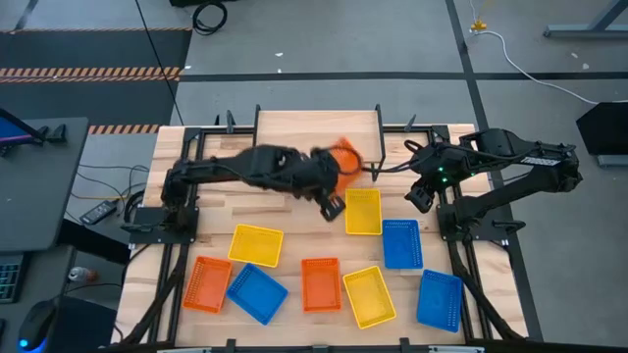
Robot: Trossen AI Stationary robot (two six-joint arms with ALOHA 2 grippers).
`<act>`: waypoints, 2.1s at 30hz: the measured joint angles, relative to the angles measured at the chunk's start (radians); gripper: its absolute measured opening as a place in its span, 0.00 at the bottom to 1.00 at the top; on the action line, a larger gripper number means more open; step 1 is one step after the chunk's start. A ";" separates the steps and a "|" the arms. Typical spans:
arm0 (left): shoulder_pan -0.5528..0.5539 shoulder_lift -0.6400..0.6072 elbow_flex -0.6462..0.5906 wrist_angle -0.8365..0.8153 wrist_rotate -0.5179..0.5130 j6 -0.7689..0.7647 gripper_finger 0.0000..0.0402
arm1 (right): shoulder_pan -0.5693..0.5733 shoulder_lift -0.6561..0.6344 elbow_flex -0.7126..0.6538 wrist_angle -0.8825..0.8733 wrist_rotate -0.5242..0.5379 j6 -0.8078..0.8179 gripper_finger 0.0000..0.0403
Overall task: Stack baskets on shelf by color
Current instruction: Put the top orange bin on the shelf, then put the top yellow bin on the shelf
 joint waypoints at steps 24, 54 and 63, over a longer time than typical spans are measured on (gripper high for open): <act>0.380 0.002 -0.280 -0.201 -0.056 -0.296 0.03 | 0.000 0.000 0.000 0.008 0.011 0.036 0.52; 0.470 0.002 -0.276 -0.171 0.014 -0.340 0.29 | -0.011 0.000 0.000 0.007 0.034 0.037 0.52; 0.470 0.002 -0.276 -0.169 0.038 -0.340 0.53 | -0.011 0.000 0.000 0.008 0.033 0.062 0.52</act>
